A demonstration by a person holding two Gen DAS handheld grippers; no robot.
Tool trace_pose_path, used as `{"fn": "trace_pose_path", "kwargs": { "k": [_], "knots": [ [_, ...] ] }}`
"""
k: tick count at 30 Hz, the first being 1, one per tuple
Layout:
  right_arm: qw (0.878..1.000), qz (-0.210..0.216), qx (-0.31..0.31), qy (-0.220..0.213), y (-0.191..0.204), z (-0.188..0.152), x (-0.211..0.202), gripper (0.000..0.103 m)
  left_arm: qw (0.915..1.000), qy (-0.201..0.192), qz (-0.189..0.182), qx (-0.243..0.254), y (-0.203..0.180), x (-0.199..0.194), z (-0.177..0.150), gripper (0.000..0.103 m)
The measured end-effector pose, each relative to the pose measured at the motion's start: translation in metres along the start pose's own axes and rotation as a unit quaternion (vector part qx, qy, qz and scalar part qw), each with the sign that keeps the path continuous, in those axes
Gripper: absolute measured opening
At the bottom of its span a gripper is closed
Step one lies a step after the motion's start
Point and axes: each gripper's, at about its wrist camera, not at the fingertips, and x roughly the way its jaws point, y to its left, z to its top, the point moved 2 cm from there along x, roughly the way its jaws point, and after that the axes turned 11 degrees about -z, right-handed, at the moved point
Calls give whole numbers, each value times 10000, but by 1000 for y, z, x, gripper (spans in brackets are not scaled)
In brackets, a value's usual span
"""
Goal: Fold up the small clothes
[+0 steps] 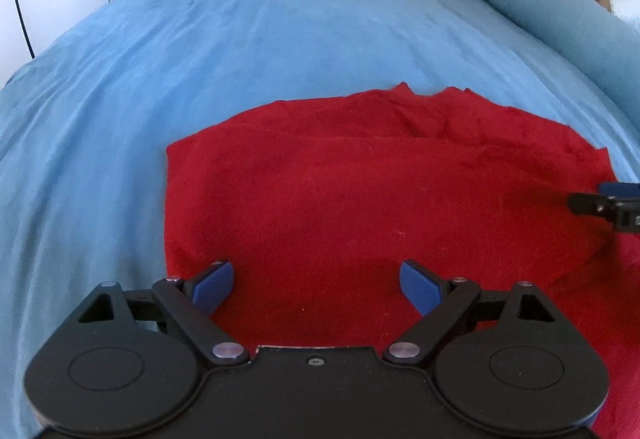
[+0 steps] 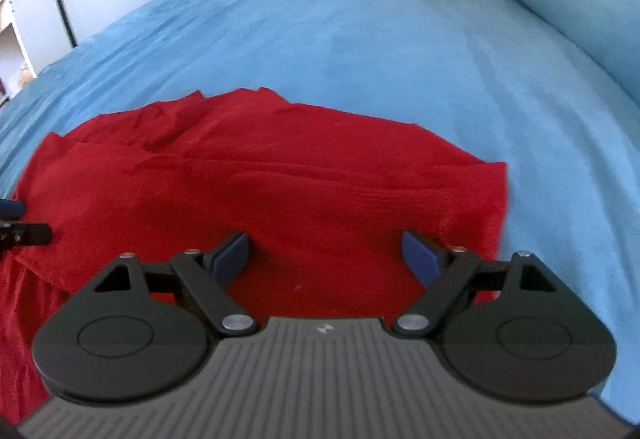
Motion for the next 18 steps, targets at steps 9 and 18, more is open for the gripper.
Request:
{"fn": "trace_pose_path", "kwargs": {
  "k": [9,18],
  "knots": [
    [9954,-188,39,-942,-22,47,-130,102,9938,-1064,179,283,-40,-129,29,94],
    [9844,-104,62,-1757,-54,73,-290,103,9851,-1560,712,-96,-66,-278,24,103]
  ]
}}
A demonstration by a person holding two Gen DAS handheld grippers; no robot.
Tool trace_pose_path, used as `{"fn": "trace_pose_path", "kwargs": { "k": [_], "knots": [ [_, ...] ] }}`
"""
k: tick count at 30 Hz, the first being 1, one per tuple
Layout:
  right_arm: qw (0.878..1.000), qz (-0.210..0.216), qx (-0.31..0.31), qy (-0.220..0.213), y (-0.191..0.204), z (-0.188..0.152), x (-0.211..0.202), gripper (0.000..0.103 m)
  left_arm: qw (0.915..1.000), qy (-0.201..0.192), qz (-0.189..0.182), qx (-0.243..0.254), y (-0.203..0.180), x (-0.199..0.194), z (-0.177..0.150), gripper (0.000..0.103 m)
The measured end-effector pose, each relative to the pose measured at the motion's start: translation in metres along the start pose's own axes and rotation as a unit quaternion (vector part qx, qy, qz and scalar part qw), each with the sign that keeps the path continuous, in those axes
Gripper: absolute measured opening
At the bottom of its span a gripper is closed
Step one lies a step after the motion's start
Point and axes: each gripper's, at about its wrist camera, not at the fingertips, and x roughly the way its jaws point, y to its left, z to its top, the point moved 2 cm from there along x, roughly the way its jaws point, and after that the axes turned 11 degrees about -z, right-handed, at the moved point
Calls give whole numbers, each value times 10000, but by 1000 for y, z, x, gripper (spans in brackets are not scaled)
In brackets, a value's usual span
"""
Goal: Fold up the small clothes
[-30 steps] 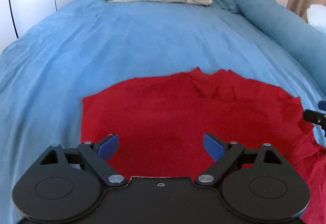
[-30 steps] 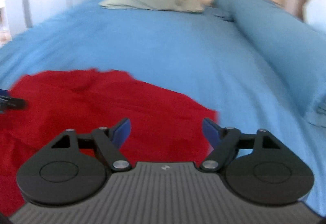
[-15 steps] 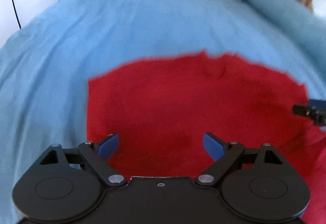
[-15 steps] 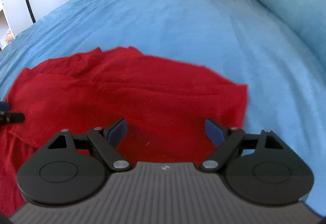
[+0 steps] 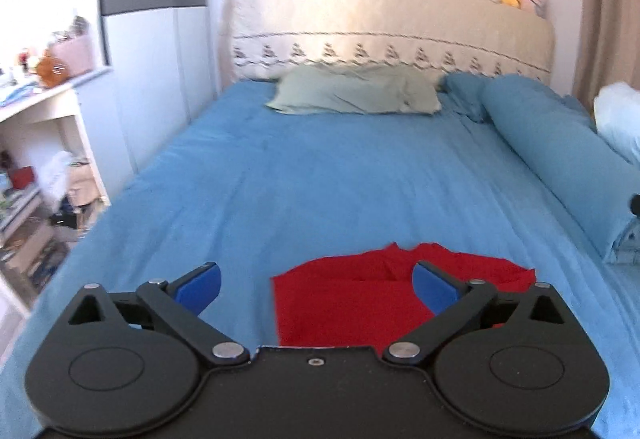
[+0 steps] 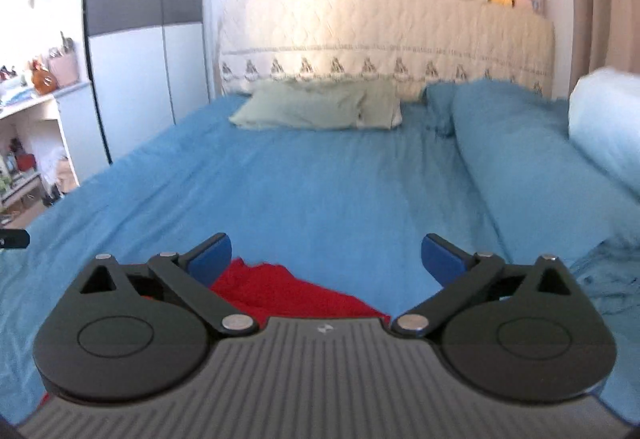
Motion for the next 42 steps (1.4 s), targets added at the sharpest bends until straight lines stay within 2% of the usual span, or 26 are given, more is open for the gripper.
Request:
{"fn": "trace_pose_path", "kwargs": {
  "k": [5,9,14,17,20,23,26,28,30,34,36,42],
  "knots": [
    [10000,-20,-90,-21,-11,11,-78,103,9997,55,-109,-213,-2,-66,-8,103],
    [9995,-213,-221,121,-13,8,-138,103,9979,392,-330,-389,-2,-104,-28,103],
    [9972,-424,-261,550,-8,-30,-202,103,9927,914,-534,-571,2,-139,-67,103],
    [9946,-552,-125,865,-3,-67,-220,103,9888,1196,-596,-661,7,-137,-102,103],
    [9902,-754,-90,1170,4,-114,-219,103,9836,1504,-590,-798,14,-120,-144,102],
    [9874,-928,-136,1274,12,-163,-214,103,9778,1735,-561,-1032,21,-98,-189,97],
    [9809,-1114,-279,1569,19,-210,-203,103,9704,1947,-452,-1358,33,-73,-230,84],
    [9787,-1085,-193,1733,22,-238,-194,103,9660,2013,-437,-1562,39,-60,-252,71],
    [9761,-1050,-138,1897,25,-264,-186,103,9621,2118,-384,-1673,41,-52,-270,64],
    [9688,-1251,-179,2132,32,-303,-173,103,9596,2215,-199,-1722,43,-47,-291,63],
    [9671,-1224,-123,2229,34,-314,-169,102,9589,2204,-208,-1775,46,-45,-293,62],
    [9594,-1189,183,2550,26,-327,-156,91,9617,2154,-209,-1683,42,-36,-296,45]
  ]
}}
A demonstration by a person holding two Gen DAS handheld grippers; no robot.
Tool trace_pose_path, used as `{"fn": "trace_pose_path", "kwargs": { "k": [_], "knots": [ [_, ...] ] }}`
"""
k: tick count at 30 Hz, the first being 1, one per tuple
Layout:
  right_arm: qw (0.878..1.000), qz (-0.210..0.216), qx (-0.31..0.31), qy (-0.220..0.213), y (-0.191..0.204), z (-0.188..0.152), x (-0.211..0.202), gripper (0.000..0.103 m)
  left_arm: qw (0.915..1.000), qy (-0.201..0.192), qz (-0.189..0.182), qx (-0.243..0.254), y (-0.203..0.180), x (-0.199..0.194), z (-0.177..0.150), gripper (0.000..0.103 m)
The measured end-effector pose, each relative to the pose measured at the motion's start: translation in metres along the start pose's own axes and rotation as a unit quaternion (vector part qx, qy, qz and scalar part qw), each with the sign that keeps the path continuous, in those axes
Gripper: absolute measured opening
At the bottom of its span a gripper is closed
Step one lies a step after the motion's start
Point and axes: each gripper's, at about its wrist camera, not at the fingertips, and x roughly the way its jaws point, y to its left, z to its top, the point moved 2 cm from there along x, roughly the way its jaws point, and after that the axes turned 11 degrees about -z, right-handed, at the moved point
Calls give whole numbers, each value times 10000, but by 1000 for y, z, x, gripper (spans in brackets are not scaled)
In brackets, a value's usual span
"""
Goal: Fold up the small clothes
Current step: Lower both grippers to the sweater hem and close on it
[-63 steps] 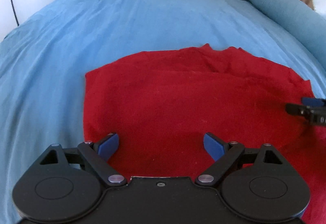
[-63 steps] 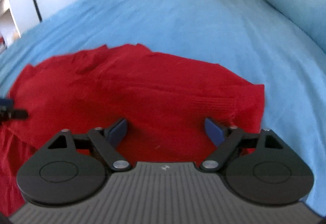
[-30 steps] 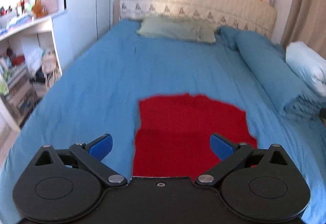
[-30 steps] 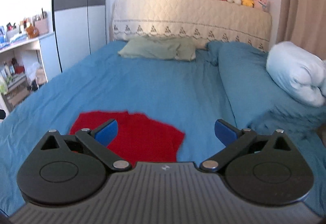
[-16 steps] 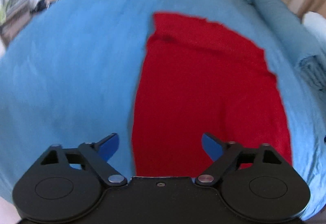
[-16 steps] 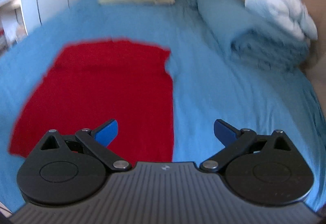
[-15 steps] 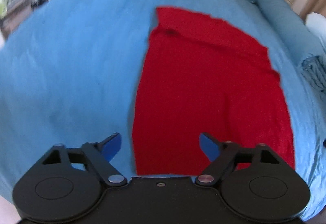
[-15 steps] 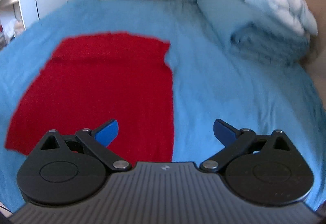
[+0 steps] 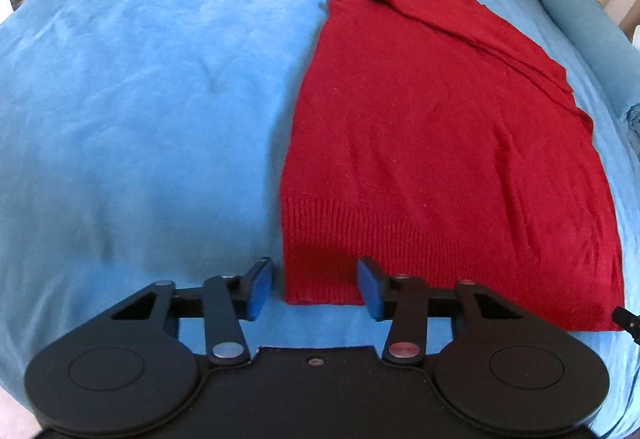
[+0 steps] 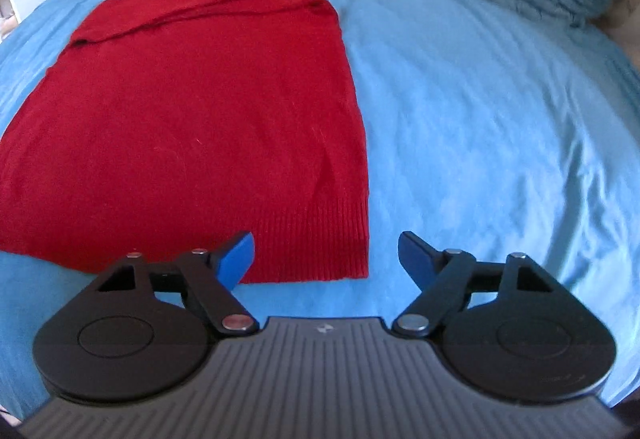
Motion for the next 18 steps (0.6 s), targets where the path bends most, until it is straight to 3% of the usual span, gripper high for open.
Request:
{"fn": "trace_pose_path", "kwargs": {
  "k": [3,7,10,13,15,18],
  "knots": [
    [9999,8,21,168,-6,1,10,82,10000,-16,25,-17,-1,2,0,37],
    [9992,116,185,333,-15,5,23,79,10000,82,26,-12,-3,5,0,21],
    [9980,289,302,466,-19,7,27,69,9998,207,63,3,-5,7,3,10],
    [9965,514,320,568,-18,14,28,48,9995,304,122,50,-9,9,7,5],
    [9951,653,354,647,-19,19,30,26,9992,345,156,92,-11,9,9,5],
    [9939,786,330,693,-21,28,30,21,9993,331,151,-19,-11,2,13,5]
  ]
}}
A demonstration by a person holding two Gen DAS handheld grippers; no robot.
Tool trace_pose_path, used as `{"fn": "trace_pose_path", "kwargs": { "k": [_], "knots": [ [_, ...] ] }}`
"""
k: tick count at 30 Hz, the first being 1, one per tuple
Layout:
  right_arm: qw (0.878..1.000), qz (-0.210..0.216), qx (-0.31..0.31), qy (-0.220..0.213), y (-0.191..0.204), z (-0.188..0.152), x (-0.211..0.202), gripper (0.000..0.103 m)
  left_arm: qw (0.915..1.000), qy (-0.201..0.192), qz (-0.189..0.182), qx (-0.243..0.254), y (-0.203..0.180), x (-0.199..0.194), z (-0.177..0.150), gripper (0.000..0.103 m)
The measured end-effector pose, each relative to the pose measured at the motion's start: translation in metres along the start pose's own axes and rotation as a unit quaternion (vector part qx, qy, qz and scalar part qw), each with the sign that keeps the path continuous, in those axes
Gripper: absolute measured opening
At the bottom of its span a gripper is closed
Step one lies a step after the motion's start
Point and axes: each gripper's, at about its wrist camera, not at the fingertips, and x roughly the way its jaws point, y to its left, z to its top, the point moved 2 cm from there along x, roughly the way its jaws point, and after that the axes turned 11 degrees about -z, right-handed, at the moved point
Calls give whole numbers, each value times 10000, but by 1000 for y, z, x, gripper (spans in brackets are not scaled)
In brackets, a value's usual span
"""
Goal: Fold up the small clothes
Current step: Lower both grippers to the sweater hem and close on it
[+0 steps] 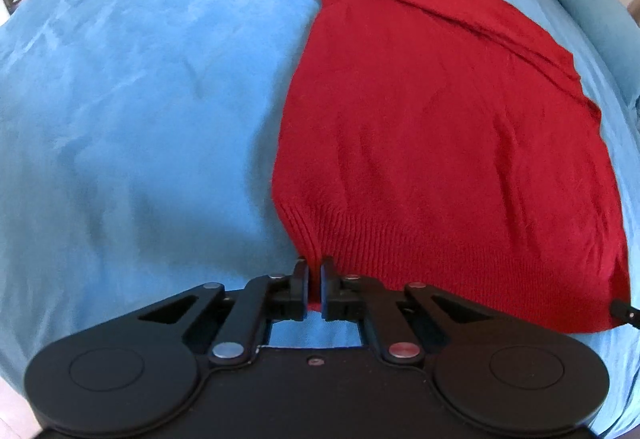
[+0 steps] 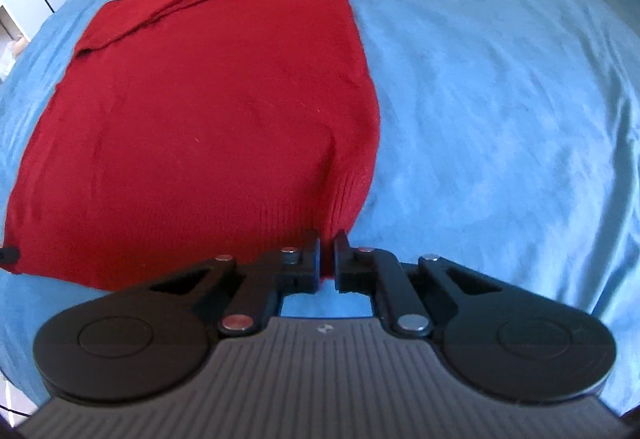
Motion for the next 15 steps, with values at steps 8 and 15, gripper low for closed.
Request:
{"fn": "trace_pose_path", "kwargs": {
  "k": [8,15],
  "knots": [
    [9969,719,45,-320,-9,53,-48,20,9989,-441,-124,31,-28,-61,45,4],
    [9858,1368,241,-946,-11,167,-97,20,9912,-1282,-314,-91,-69,-111,135,4]
  ]
}}
